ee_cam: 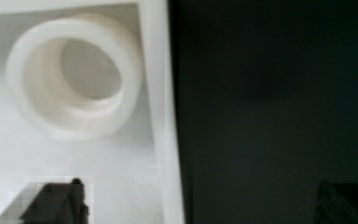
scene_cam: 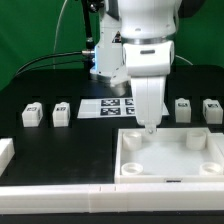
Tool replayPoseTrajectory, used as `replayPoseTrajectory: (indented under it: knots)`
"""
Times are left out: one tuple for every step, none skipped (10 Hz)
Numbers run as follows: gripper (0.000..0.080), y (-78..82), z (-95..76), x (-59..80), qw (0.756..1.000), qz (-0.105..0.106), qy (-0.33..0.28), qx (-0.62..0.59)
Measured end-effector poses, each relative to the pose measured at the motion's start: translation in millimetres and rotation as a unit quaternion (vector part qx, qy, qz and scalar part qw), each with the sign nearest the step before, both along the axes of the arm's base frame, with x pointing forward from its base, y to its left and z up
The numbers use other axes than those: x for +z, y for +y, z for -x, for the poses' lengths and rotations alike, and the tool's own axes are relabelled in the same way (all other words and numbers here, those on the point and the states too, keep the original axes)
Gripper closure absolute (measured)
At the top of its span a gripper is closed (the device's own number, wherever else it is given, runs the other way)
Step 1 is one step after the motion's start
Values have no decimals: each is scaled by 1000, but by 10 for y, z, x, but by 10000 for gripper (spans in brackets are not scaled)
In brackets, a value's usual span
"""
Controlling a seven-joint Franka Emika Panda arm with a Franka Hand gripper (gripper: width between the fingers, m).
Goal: Assemble one leg
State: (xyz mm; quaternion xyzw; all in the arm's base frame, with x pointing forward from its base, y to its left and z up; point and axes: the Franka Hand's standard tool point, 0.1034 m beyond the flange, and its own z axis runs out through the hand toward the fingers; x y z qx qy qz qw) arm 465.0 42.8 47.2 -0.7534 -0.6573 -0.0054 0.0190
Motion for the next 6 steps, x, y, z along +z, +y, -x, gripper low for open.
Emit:
replayPoseTrajectory:
  knots:
    - [151, -21, 51, 115, 1000, 3, -6, -14]
    - [151, -43, 87, 233, 1000, 7, -14, -24]
    - [151, -45, 109, 220, 1000, 7, -12, -25]
    - [151, -42, 108, 191, 999, 7, -9, -42]
    - [151, -47, 105, 196, 999, 7, -9, -41]
    - [151, -42, 108, 193, 997, 6, -8, -77]
